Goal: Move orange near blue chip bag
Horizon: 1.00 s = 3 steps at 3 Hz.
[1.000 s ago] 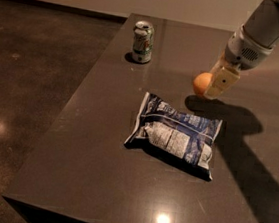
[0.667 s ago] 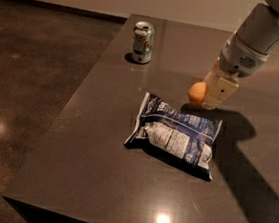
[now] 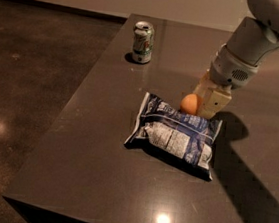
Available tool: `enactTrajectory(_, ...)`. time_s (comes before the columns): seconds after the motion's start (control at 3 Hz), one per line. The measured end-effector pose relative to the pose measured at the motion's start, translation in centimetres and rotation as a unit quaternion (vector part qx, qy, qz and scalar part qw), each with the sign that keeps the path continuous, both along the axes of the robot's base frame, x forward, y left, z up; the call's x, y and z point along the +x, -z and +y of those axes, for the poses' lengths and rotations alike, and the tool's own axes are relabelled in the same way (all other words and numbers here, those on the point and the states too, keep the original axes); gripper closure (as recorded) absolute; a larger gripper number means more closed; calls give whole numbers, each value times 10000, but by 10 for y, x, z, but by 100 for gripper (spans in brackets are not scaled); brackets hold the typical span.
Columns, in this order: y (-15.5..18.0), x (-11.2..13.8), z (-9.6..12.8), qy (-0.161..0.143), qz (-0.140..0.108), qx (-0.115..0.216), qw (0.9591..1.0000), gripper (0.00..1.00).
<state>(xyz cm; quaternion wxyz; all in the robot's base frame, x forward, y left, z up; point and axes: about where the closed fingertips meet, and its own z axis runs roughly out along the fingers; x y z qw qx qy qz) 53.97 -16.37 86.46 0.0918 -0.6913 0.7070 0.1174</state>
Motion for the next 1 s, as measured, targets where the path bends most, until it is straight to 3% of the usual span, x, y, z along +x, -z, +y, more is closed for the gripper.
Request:
enactTrajectory(0.33, 7, -6, 5, -138, 89, 29, 9999, 7)
enactTrajectory(0.67, 9, 3, 9, -99, -63, 87, 9999, 0)
enactTrajectory(1.0, 9, 3, 9, -99, -64, 88, 9999, 0)
